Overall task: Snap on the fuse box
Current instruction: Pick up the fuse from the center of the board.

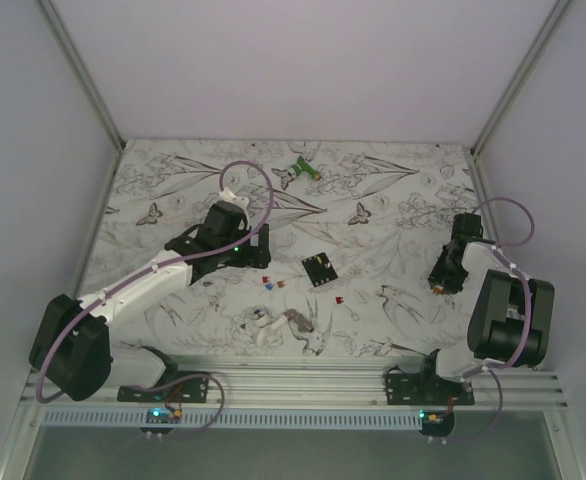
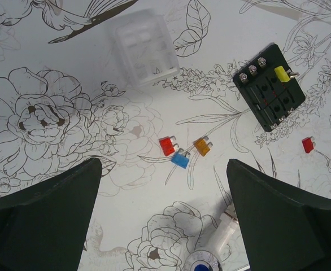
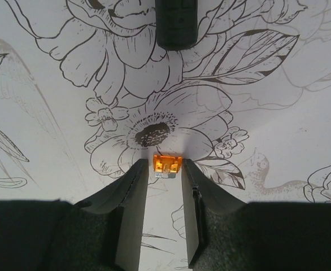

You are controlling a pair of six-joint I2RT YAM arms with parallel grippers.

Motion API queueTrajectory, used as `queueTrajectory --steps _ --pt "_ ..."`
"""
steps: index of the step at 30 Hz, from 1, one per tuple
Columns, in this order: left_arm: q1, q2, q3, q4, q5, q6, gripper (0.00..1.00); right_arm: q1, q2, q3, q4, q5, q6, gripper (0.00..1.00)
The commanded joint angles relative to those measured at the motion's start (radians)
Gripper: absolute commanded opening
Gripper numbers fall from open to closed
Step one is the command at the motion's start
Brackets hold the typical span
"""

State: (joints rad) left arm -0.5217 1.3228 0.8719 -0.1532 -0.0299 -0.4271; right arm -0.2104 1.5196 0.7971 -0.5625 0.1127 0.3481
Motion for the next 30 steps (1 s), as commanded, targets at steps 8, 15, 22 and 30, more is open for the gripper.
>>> queueTrajectory --steps 8,15,22,30 --pt "0.008 -0.016 -0.014 0.014 0.014 -0.01 0.97 0.006 0.036 -0.016 0.029 0.02 -0.003 0.27" --pt "0.009 -0.006 -0.011 0.018 0.029 -0.018 0.97 0.023 -0.031 -0.037 0.032 -0.06 0.021 0.22" --pt "0.009 0.006 -0.002 0.025 0.092 -0.039 0.97 0.094 -0.154 -0.067 0.089 -0.219 0.1 0.22" --pt "-0.007 -0.001 -0.049 0.188 0.264 -0.15 0.95 0.265 -0.266 -0.114 0.267 -0.342 0.27 0.21"
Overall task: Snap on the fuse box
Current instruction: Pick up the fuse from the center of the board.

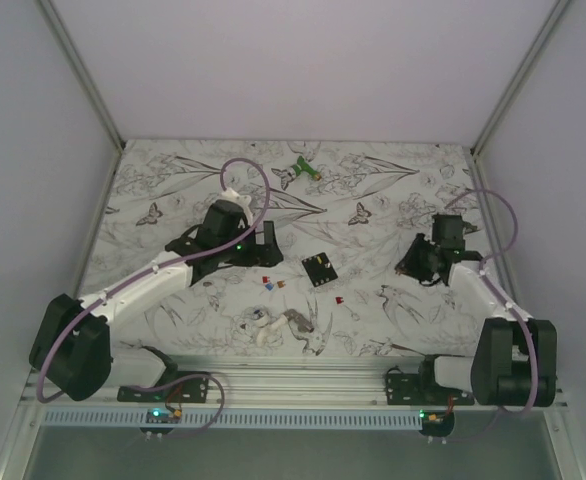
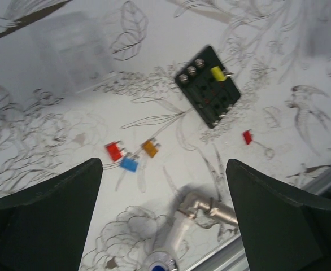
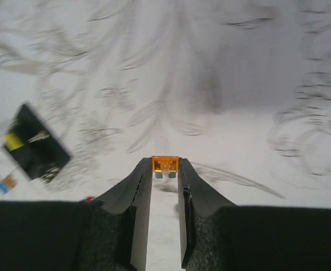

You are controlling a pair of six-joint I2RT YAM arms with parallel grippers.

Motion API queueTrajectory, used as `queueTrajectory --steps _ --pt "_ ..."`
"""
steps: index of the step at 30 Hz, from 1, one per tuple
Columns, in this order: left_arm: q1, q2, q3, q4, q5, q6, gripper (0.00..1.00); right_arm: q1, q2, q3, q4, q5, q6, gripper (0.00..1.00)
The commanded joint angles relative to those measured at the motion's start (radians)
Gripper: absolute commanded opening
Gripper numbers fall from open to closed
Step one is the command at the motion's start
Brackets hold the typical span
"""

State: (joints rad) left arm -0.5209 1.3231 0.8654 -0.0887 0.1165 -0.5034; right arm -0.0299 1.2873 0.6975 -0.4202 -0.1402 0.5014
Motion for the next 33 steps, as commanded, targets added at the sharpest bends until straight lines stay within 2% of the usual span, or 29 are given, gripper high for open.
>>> queueTrajectory --steps 1,9,16,18,33 --pt "-0.02 0.0 -0.052 0.16 0.131 -0.09 0.95 0.119 -0.036 -0.012 0.146 -0.092 0.137 0.21" --pt "-0.181 0.045 -0.05 0.33 -0.015 -0.129 0.88 0.361 -0.085 -0.032 0.367 -0.056 0.335 0.2" --pt "-0.275 0.084 -0.022 0.451 -0.097 -0.064 0.65 0.491 -0.113 -0.041 0.49 -0.024 0.462 0.2" --pt "-0.294 0.097 -0.008 0.466 -0.117 -0.041 0.59 0.513 -0.118 -0.038 0.509 -0.021 0.49 0.2" --pt "-0.323 0.129 0.02 0.525 -0.146 -0.024 0.38 0.589 -0.148 -0.031 0.526 0.006 0.546 0.22"
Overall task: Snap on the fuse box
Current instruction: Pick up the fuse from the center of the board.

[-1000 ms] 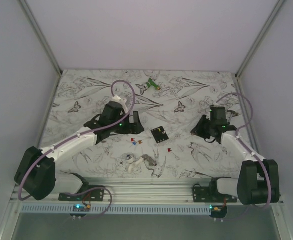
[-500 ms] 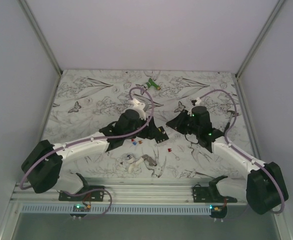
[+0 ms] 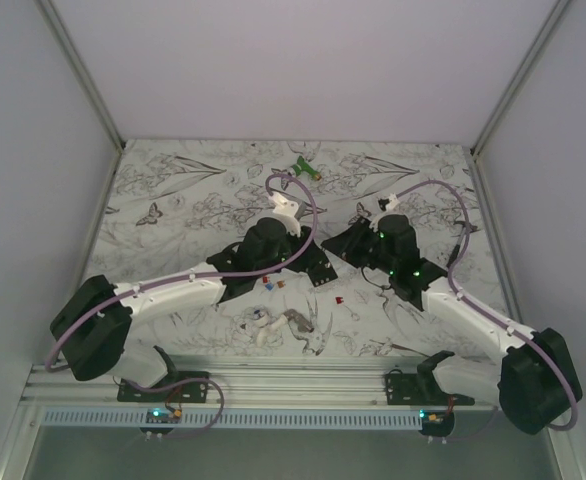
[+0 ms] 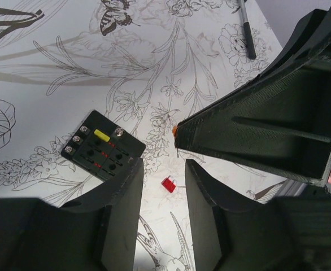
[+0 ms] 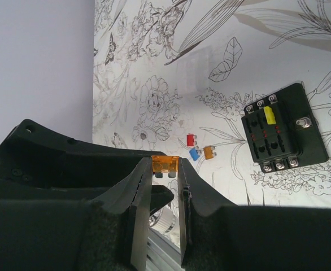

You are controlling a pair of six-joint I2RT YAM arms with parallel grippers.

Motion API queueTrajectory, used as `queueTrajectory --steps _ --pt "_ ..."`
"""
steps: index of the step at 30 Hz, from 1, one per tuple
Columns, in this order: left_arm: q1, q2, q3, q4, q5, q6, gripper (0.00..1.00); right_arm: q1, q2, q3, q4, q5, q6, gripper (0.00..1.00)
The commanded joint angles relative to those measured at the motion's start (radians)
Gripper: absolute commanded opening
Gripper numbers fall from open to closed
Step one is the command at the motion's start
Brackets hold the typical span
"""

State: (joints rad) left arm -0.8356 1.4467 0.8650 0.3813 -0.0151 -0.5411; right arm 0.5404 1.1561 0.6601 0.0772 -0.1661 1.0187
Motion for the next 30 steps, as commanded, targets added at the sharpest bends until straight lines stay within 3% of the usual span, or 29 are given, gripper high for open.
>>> queueTrajectory --steps 1,11,17,23,30 --pt "-0.008 0.005 0.02 0.056 -0.014 0.013 0.38 0.021 -0.017 0.007 0.03 0.033 0.03 0.22" --pt "-0.008 0.009 0.018 0.067 -0.033 0.01 0.22 0.051 -0.013 0.012 0.023 0.051 0.037 0.22" --pt "-0.008 0.012 0.02 0.073 -0.02 0.004 0.01 0.062 -0.009 0.003 0.032 0.055 0.042 0.22" --pt "-0.008 0.007 0.011 0.072 -0.016 0.012 0.0 0.069 -0.012 -0.01 0.054 0.065 0.029 0.24" --pt "0.038 -0.025 -0.043 0.069 0.05 0.037 0.0 0.025 -0.05 0.074 -0.06 0.039 -0.264 0.43"
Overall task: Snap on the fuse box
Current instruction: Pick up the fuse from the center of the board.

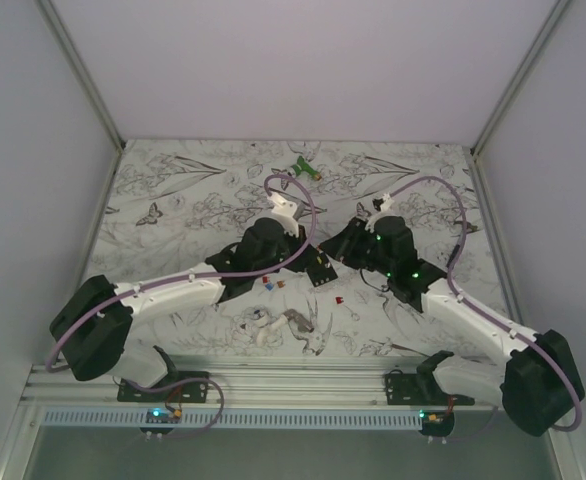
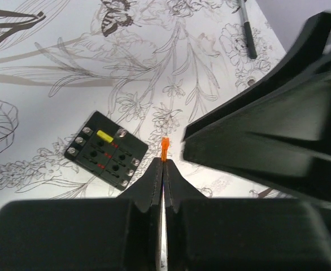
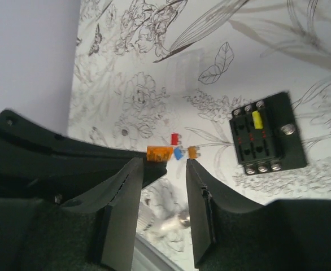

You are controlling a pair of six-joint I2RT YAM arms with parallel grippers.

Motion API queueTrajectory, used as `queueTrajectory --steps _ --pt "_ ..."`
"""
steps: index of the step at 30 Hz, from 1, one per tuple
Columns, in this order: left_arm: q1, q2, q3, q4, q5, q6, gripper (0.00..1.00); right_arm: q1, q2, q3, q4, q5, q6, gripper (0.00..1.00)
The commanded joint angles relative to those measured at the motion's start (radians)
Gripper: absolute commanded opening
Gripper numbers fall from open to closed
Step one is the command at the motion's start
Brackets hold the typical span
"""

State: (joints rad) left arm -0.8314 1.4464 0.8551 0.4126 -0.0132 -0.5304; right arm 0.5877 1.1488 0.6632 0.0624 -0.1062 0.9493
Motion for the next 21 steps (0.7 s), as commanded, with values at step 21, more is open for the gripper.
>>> queueTrajectory --steps 21 --pt "0.163 -0.3 -0.033 -0.109 0.67 0.157 0.0 -0.126 -0.11 0.166 -0.015 -0.825 -0.784 0.41"
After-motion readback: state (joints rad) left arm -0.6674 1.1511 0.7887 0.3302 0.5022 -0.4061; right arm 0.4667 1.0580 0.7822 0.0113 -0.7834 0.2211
